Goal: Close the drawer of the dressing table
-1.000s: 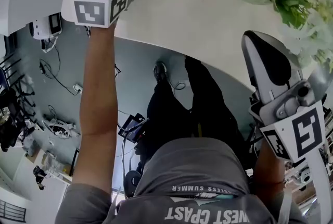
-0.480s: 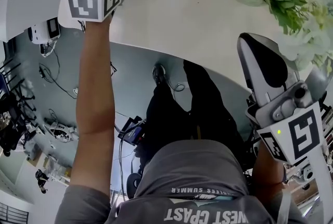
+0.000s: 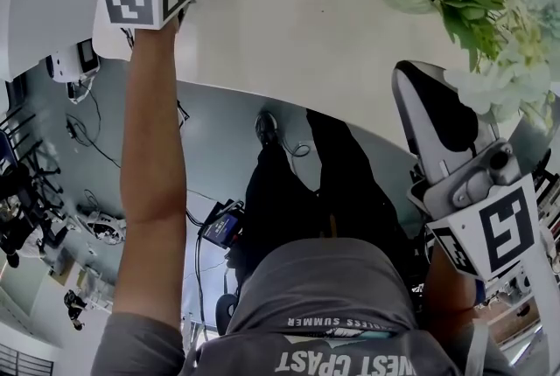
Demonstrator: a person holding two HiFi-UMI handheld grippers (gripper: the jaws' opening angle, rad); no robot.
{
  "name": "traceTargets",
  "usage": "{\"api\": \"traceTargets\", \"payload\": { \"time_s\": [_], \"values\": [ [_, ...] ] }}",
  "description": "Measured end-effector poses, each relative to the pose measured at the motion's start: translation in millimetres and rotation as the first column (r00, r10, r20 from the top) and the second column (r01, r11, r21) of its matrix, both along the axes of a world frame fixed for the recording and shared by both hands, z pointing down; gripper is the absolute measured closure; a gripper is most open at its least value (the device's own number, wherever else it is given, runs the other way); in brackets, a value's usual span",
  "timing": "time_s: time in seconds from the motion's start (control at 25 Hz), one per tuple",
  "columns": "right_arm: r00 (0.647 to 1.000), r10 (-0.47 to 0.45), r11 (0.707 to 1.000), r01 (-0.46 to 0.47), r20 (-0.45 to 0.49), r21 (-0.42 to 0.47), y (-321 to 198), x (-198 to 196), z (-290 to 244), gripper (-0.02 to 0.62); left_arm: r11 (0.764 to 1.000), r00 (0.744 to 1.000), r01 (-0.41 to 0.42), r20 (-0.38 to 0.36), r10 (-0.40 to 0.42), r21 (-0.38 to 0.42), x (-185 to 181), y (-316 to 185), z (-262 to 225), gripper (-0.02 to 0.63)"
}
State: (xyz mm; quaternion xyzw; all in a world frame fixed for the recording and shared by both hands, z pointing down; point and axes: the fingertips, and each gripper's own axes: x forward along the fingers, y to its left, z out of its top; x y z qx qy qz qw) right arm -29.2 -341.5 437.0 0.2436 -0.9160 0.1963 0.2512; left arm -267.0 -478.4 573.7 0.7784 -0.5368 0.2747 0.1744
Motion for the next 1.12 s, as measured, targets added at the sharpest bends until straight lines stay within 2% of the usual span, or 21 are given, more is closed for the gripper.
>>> {"api": "traceTargets", "payload": {
  "time_s": [0.24,0.96,1.12],
  "values": [
    [1.0,0.007,1.0,-0.007,0.007,0.003,-3,5,-3,0.594,1.0,1.0,-0.021,0.015,0.021,-0.012,3,-17,-3,0.517],
    [1.0,0.007,0.999,-0.008,0.018,0.042,0,5,-28,0.594,0.999,1.0,-0.016,0.01,0.017,-0.05,2,-14,-6,0.512],
    [1.0,0.003,0.998,-0.005,0.025,0.058,3,5,-38,0.594,0.997,1.0,-0.013,-0.001,0.013,-0.073,2,-5,-11,0.489]
  ]
}}
